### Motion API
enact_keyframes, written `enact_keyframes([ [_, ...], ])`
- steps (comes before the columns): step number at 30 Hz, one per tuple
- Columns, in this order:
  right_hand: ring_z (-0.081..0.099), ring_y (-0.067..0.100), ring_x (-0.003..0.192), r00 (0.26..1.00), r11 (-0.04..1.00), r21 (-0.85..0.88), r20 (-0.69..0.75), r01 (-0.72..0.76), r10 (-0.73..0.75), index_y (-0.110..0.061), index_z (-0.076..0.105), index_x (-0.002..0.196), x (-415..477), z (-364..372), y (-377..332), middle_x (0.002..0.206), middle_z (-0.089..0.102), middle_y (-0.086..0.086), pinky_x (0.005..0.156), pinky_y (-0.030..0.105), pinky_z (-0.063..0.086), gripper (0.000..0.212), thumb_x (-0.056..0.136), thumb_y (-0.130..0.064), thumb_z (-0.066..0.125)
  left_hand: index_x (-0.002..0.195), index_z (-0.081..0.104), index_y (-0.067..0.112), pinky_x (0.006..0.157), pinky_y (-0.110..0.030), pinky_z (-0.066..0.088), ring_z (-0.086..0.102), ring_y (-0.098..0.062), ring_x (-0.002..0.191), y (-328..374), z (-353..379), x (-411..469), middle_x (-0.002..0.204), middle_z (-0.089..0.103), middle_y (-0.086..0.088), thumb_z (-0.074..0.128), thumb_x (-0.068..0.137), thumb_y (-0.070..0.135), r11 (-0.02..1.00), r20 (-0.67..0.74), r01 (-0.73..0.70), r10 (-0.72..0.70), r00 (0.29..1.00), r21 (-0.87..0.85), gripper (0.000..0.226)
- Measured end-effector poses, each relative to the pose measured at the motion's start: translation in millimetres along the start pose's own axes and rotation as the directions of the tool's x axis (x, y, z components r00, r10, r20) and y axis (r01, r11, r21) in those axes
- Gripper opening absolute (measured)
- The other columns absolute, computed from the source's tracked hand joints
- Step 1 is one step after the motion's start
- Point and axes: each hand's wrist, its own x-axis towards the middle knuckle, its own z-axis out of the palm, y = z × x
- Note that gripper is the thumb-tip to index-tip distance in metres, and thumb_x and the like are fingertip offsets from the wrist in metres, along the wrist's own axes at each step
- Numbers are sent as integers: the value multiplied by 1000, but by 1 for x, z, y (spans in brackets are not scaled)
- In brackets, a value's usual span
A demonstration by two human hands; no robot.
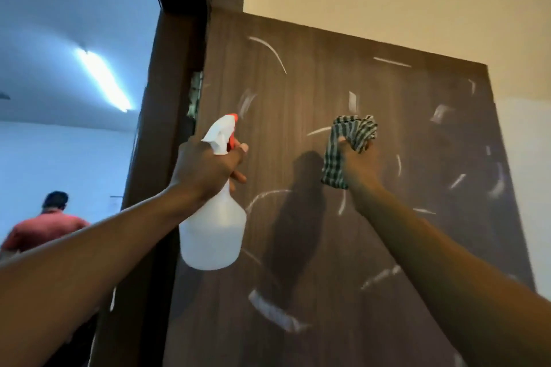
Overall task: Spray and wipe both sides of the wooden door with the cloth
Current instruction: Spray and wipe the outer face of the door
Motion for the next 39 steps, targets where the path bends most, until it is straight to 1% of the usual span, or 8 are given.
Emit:
enact_keyframes([
  [4, 63, 23, 108, 995, 995, 25, 17, 99, -100, -26, 58, 127, 38, -9, -4, 113, 65, -4, 99, 48, 51, 52, 82, -52, 63, 84, 62, 27, 69, -42, 59, 69, -21, 55, 17, 11, 35, 73, 70, -8, 60, 88, 35, 997, -81, 26, -21, 996, 67, 9],
  [8, 62, 23, 109, 989, 989, 55, 51, 138, -141, -23, 56, 131, 59, -12, -7, 110, 61, -7, 100, 45, 50, 50, 88, -47, 64, 117, 58, 27, 71, -38, 59, 69, -20, 61, 34, 6, 72, 82, 68, -2, 58, 86, 46, 986, -142, 15, 9, 990, 169, 36],
  [14, 63, 21, 105, 980, 978, 107, 68, 180, -187, -18, 59, 129, 76, -10, -21, 114, 66, 0, 95, 45, 54, 41, 93, -37, 64, 110, 61, 21, 84, -40, 55, 68, -23, 74, 65, -5, 111, 87, 69, -8, 61, 81, 53, 952, -343, 50, 60, 937, 302, 43],
  [18, 62, 20, 103, 975, 977, 33, 65, 212, -214, -17, 58, 130, 82, -7, -38, 116, 65, 2, 90, 37, 52, 40, 95, -36, 62, 103, 62, 10, 78, -33, 46, 60, -23, 86, 68, -5, 115, 96, 63, -3, 57, 80, 62, 831, -488, 247, 34, 872, 499, 57],
  [24, 63, 28, 104, 954, 922, -266, -27, 281, -298, -13, 58, 127, 93, 15, -61, 116, 66, 10, 78, 33, 46, 34, 95, -25, 62, 99, 59, 17, 62, -27, 53, 64, -20, 63, 47, -10, 120, 85, 69, -10, 56, 87, 45, 954, -290, 211, -145, 946, 211, 31],
  [28, 62, 31, 103, 829, 733, -497, -48, 464, -557, -16, 54, 134, 104, 53, -77, 119, 64, 11, 72, 33, 40, 36, 97, -15, 55, 89, 61, 11, 58, -29, 55, 64, -24, 56, 40, -19, 126, 88, 69, -13, 53, 90, 33, 957, -150, 266, -248, 957, 114, 24],
  [32, 54, 39, 116, 731, 599, -561, 18, 572, -682, -20, 49, 142, 123, 112, -92, 129, 59, 14, 94, 48, 47, 48, 95, -8, 50, 83, 59, 10, 67, -35, 56, 63, -25, 57, 40, -31, 136, 83, 67, -13, 49, 93, 29, 967, -88, 238, -230, 969, 93, 24],
  [39, 30, 35, 143, 806, 653, -541, 80, 529, -587, -11, 39, 148, 144, 228, -134, 150, 43, 15, 122, 51, 14, 52, 97, -10, 45, 89, 63, 6, 61, -33, 57, 64, -25, 56, 21, -59, 159, 81, 69, -14, 53, 90, 31, 975, -97, 208, -201, 975, 71, 26],
])
